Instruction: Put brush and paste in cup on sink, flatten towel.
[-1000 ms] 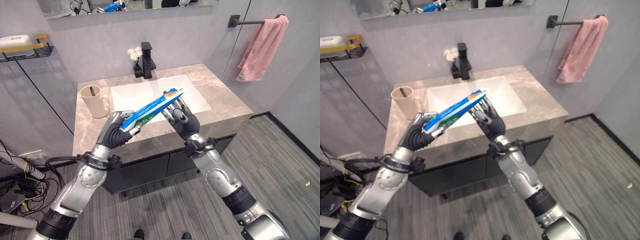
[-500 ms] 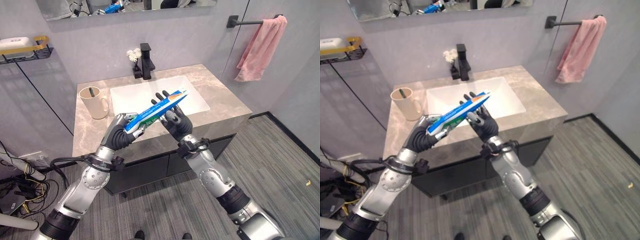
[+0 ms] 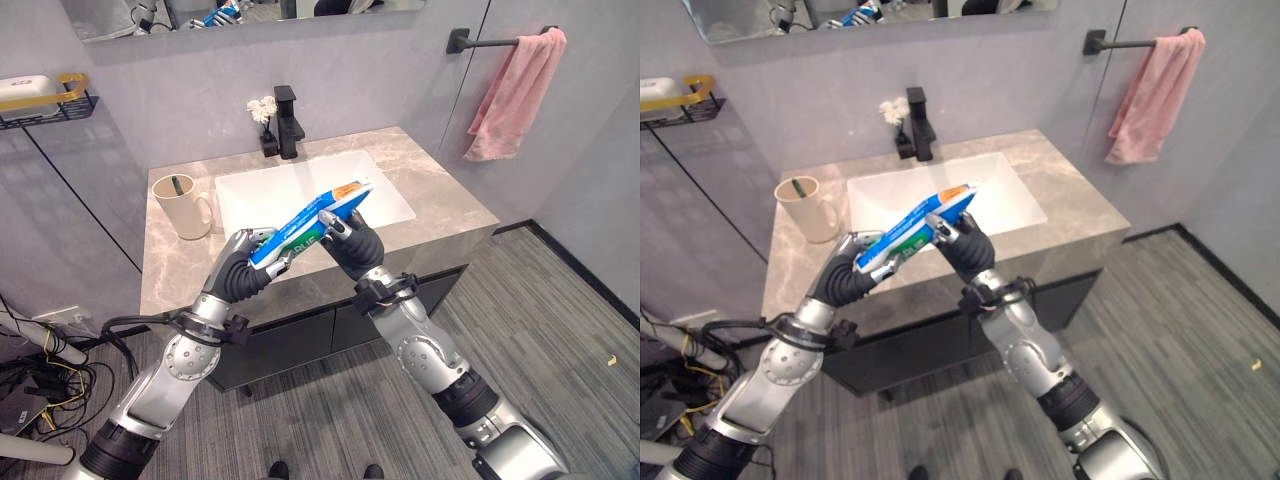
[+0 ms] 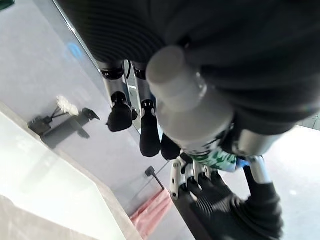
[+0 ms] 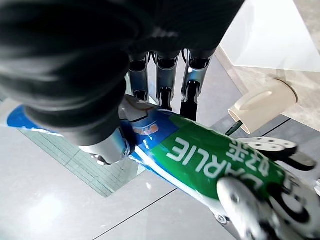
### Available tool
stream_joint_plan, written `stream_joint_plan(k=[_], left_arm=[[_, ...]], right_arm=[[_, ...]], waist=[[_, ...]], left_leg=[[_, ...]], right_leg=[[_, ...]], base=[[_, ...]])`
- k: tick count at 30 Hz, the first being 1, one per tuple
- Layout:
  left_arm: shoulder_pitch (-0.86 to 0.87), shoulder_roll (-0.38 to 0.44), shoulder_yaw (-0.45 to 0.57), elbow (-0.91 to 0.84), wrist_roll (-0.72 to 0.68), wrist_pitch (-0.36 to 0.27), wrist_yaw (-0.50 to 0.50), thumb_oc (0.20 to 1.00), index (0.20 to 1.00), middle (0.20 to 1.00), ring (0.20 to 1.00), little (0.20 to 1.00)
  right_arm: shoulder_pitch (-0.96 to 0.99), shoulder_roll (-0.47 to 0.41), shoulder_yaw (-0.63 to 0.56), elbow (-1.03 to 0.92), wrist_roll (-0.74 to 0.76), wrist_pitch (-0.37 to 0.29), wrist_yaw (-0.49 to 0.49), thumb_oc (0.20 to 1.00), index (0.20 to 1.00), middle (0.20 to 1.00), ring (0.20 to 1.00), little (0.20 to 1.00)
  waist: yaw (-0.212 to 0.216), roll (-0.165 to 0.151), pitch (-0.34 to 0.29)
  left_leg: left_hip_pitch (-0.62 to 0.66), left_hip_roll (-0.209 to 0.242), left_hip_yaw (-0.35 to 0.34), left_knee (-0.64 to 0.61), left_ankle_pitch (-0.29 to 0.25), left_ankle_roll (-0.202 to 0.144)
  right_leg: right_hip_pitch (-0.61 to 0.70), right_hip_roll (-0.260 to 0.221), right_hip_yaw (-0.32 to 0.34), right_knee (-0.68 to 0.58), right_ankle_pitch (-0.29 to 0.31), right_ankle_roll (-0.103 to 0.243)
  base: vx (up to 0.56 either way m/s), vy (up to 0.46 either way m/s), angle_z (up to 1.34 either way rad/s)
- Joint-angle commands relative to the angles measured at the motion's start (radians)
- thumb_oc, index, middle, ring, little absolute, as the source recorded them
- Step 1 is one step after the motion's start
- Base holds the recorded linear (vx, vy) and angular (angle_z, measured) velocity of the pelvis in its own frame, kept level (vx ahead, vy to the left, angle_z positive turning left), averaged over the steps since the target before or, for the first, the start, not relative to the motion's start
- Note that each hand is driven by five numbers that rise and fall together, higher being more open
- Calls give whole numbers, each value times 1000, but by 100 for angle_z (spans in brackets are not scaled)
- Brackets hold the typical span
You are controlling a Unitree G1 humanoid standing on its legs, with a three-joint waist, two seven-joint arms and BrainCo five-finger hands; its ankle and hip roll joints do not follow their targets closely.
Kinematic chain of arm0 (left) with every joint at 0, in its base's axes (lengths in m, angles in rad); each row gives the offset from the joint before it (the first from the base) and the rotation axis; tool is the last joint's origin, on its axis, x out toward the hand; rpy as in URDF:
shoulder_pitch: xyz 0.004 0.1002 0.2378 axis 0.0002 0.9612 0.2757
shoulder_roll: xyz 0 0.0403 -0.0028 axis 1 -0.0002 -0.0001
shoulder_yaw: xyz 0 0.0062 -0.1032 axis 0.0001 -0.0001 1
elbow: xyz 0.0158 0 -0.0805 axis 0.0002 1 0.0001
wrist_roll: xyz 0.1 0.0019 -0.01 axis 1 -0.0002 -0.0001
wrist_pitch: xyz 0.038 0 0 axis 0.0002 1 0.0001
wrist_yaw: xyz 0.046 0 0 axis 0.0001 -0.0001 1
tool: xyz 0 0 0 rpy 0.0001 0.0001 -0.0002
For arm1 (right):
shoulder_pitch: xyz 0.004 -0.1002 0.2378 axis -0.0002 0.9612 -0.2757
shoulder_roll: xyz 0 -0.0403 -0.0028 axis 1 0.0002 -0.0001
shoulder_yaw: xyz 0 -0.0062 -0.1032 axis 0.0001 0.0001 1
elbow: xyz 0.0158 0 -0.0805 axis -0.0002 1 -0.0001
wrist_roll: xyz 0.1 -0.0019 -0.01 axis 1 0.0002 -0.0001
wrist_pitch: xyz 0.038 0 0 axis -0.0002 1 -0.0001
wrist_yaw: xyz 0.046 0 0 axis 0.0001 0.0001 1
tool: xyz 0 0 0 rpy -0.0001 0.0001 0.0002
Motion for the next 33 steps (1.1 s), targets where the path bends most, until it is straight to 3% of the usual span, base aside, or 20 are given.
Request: stream_joint_plan(k=[1, 12, 13, 14, 19, 24, 25, 33], left_arm=[[-47, 23, 64, -92, -76, -85, 32, 200, 200, 200, 200, 200], [-10, 6, 79, -85, -118, -81, 23, 200, 200, 200, 200, 200], [5, 0, 84, -80, -125, -81, 26, 260, 260, 260, 260, 260], [28, -6, 92, -76, -131, -77, 31, 1000, 1000, 1000, 1000, 1000], [93, -6, 117, -106, -175, -80, 20, 1000, 1000, 1000, 1000, 1000], [145, 24, 131, -147, -234, -93, -8, 1000, 1000, 1000, 1000, 1000], [145, 33, 127, -153, -258, -101, -21, 1000, 1000, 1000, 1000, 1000], [130, 76, 107, -124, -302, -113, -37, 1000, 1000, 1000, 1000, 1000]], right_arm=[[-69, 37, -19, -33, -20, -51, 14, 200, 200, 200, 200, 200], [-55, 36, -40, -40, -29, -59, 1, 200, 200, 200, 200, 200], [-53, 35, -50, -40, -38, -60, -6, 200, 200, 200, 200, 200], [-55, 40, -65, -32, -42, -68, -22, 200, 200, 200, 200, 200], [-81, 57, -96, -4, -56, -89, -57, 200, 200, 200, 200, 200], [-154, 64, -159, 50, -99, -125, -125, 200, 200, 200, 200, 200], [-189, 63, -191, 91, -112, -141, -152, 200, 200, 200, 200, 200], [-360, 21, -287, 249, -157, -176, -249, 200, 200, 200, 200, 200]], waist=[[8, -58, -29], [12, -59, -27], [15, -59, -27], [20, -59, -27], [45, -62, -22], [135, -73, -10], [170, -77, -8], [302, -104, 0]], left_leg=[[17, 25, -28, 9, -129, -24], [19, 23, -27, 9, -131, -23], [18, 23, -28, 9, -130, -23], [16, 22, -34, 9, -130, -23], [2, 15, -60, 9, -123, -23], [-48, -14, -150, 9, -103, -19], [-68, -29, -190, 9, -96, -17], [-123, -77, -297, 9, -82, -9]], right_leg=[[46, -115, 4, 0, -96, 118], [51, -116, 0, 0, -99, 117], [53, -116, -2, 0, -100, 117], [57, -116, -10, 0, -101, 117], [64, -120, -34, 0, -100, 117], [81, -133, -121, 0, -103, 118], [90, -139, -161, 0, -104, 119], [116, -155, -275, 2, -109, 125]], base=[[9, 4, -9], [0, 0, 0], [0, 0, 0], [0, 0, 0], [-2, 9, 15], [-23, -2, 53], [-15, -3, 79], [10, 31, 65]])
